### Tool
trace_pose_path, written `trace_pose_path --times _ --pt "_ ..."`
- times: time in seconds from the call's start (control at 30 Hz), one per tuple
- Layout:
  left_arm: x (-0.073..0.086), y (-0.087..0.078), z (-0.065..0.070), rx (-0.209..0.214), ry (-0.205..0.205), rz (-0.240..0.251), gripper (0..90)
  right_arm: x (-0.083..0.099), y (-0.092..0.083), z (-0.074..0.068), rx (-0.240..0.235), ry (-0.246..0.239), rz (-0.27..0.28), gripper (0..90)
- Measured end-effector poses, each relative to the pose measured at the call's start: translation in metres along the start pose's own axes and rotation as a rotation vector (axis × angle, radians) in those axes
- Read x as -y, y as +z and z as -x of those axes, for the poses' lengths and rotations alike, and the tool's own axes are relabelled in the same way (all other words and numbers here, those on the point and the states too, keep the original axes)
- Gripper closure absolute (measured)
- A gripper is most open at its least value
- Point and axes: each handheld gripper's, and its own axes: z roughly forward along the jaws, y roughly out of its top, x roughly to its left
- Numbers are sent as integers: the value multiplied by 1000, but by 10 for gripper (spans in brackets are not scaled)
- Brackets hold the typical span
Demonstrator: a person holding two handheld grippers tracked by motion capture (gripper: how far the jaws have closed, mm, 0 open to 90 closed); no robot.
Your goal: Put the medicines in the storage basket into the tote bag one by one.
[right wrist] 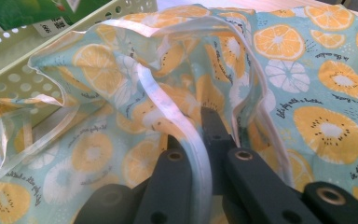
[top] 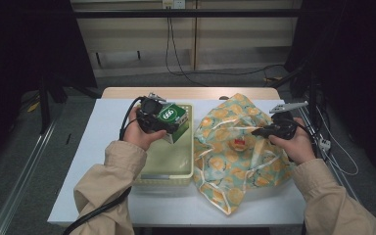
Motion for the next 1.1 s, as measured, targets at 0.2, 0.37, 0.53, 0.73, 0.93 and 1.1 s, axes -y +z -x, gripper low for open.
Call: trace_pose_path --times 0.2,0.37,0.53,0.73,0.93,1.1 --pt "-8 -13 15 68 27 40 166 0 -1 2 -1 12 1 897" --pt "-16 -16 37 131 85 52 166 0 -2 2 -4 11 0 897" --pt "-20 -12 58 182 124 49 166 -1 -4 2 -7 11 4 897" --pt "-23 -7 82 243 172 50 166 -1 -3 3 -7 13 3 897" --pt "-23 5 107 287 229 30 166 -2 -2 2 -8 9 2 898" --pt "-21 21 121 303 265 -14 166 -2 -2 2 -10 12 5 897"
